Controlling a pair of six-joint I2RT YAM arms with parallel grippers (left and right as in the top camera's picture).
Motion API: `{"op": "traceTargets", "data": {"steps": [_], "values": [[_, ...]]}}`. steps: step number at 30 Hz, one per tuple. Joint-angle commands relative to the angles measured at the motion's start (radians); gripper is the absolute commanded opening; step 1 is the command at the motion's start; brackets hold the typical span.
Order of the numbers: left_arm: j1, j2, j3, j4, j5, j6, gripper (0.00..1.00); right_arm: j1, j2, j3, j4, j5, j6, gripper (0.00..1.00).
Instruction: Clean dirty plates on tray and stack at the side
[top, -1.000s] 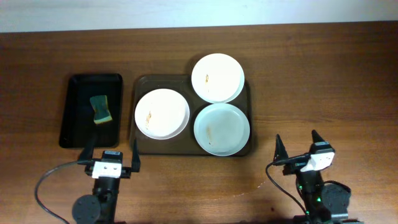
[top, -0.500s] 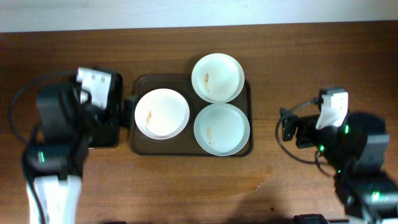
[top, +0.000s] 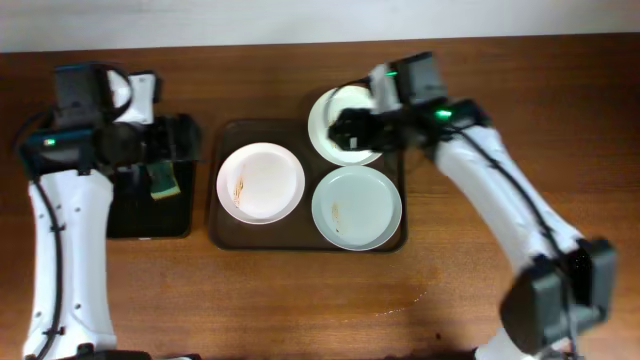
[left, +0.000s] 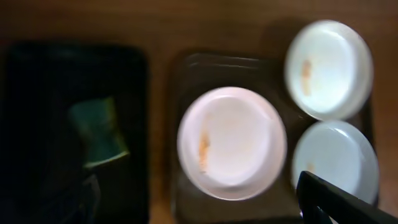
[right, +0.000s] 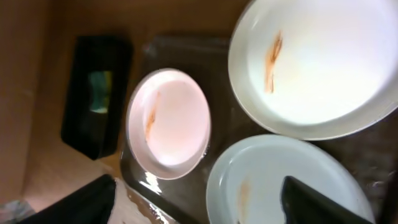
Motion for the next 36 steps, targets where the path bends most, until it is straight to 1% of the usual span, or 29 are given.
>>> {"op": "traceTargets", "data": {"steps": [1, 2, 4, 5, 7, 8, 11, 14, 17, 18, 19, 20, 23, 25, 26, 27, 28, 30, 34, 35, 36], "values": [[0.093, 0.007, 0.023, -0.008, -0.19, -0.124, 0.99, 0.125, 0.13, 0.089, -0.007, 0.208, 0.092, 0.74], [0.101, 0.007, 0.023, -0.01, -0.238, -0.148, 0.99, 0.162, 0.168, 0.093, 0.0, 0.274, 0.109, 0.72], [0.107, 0.01, 0.023, -0.005, -0.329, -0.162, 0.99, 0.241, 0.256, 0.093, 0.029, 0.398, 0.157, 0.61], [0.107, 0.02, 0.023, -0.005, -0.35, -0.166, 0.99, 0.264, 0.285, 0.093, 0.057, 0.398, 0.157, 0.61], [0.107, 0.072, 0.023, -0.007, -0.348, -0.169, 0.99, 0.303, 0.334, 0.093, 0.109, 0.432, 0.156, 0.56], [0.107, 0.101, 0.023, -0.008, -0.348, -0.169, 0.99, 0.307, 0.351, 0.093, 0.13, 0.431, 0.156, 0.56], [0.108, 0.163, 0.023, -0.006, -0.348, -0.169, 0.99, 0.314, 0.4, 0.092, 0.169, 0.431, 0.157, 0.5], [0.111, 0.187, 0.023, -0.004, -0.348, -0.169, 0.99, 0.314, 0.441, 0.092, 0.203, 0.431, 0.156, 0.44], [0.127, 0.229, 0.023, 0.0, -0.348, -0.169, 0.95, 0.314, 0.451, 0.092, 0.217, 0.431, 0.157, 0.29], [0.127, 0.239, 0.023, 0.0, -0.348, -0.169, 0.94, 0.314, 0.452, 0.092, 0.217, 0.431, 0.157, 0.21], [0.127, 0.261, 0.023, 0.002, -0.348, -0.169, 0.89, 0.314, 0.453, 0.092, 0.216, 0.431, 0.157, 0.08], [0.127, 0.279, 0.023, 0.006, -0.348, -0.169, 0.89, 0.314, 0.453, 0.092, 0.216, 0.431, 0.157, 0.04], [0.127, 0.352, 0.023, 0.031, -0.319, -0.169, 0.89, 0.314, 0.453, 0.092, 0.209, 0.43, 0.157, 0.04], [0.127, 0.394, 0.023, 0.061, -0.313, -0.169, 0.7, 0.314, 0.453, 0.092, 0.201, 0.43, 0.156, 0.04], [0.127, 0.41, 0.023, 0.075, -0.313, -0.169, 0.63, 0.314, 0.453, 0.092, 0.2, 0.428, 0.156, 0.04], [0.122, 0.438, 0.023, 0.097, -0.314, -0.169, 0.39, 0.314, 0.453, 0.092, 0.2, 0.426, 0.157, 0.04], [0.115, 0.46, 0.023, 0.112, -0.314, -0.169, 0.31, 0.314, 0.453, 0.092, 0.193, 0.423, 0.157, 0.04], [0.087, 0.523, 0.023, 0.15, -0.322, -0.169, 0.31, 0.314, 0.453, 0.092, 0.187, 0.423, 0.157, 0.04], [0.087, 0.635, 0.023, 0.152, -0.318, -0.184, 0.31, 0.314, 0.453, 0.092, 0.187, 0.423, 0.157, 0.05], [0.087, 0.647, 0.022, 0.148, -0.316, -0.184, 0.26, 0.314, 0.453, 0.092, 0.187, 0.423, 0.157, 0.05], [0.087, 0.652, 0.023, 0.149, -0.316, -0.184, 0.16, 0.314, 0.453, 0.092, 0.189, 0.423, 0.157, 0.04]]}}
